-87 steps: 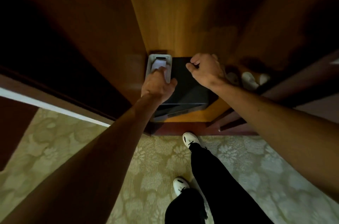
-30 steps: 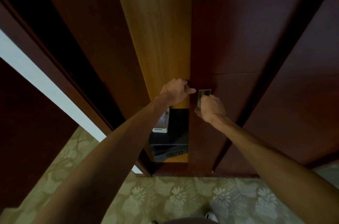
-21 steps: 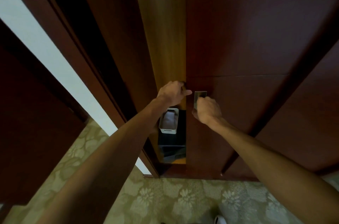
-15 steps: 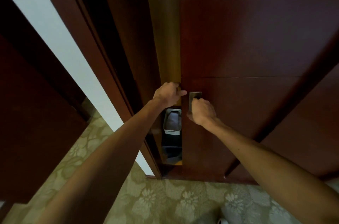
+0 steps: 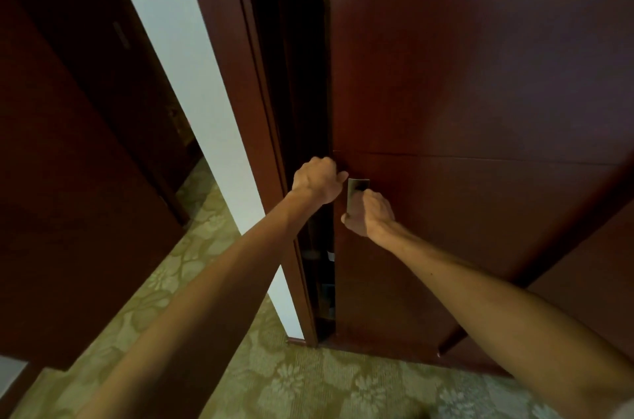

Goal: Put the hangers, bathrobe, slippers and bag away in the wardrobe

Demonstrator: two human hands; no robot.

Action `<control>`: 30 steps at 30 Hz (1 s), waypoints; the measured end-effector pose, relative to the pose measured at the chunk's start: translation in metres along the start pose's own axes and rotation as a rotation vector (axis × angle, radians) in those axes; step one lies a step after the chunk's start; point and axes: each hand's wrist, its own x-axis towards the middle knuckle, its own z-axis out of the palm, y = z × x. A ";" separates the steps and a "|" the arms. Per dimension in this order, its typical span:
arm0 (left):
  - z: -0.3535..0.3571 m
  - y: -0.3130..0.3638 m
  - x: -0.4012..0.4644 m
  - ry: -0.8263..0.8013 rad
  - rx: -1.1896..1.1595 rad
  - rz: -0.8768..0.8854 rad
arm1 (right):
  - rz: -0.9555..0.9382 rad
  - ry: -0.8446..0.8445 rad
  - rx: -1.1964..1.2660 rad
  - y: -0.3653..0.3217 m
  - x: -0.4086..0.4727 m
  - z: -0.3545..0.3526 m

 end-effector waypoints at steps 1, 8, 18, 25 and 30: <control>-0.005 0.001 -0.004 0.049 0.055 -0.007 | -0.022 -0.015 -0.017 -0.005 0.001 0.002; -0.026 -0.006 -0.013 0.179 0.213 0.073 | -0.133 -0.035 -0.138 -0.040 0.004 0.007; -0.036 -0.008 -0.015 0.199 0.153 0.146 | -0.188 -0.012 -0.100 -0.067 0.008 0.025; -0.036 -0.008 -0.018 0.201 0.154 0.143 | -0.170 0.007 -0.121 -0.063 0.005 0.021; -0.030 -0.013 -0.017 0.204 0.043 0.203 | -0.191 -0.041 -0.134 -0.058 -0.010 -0.007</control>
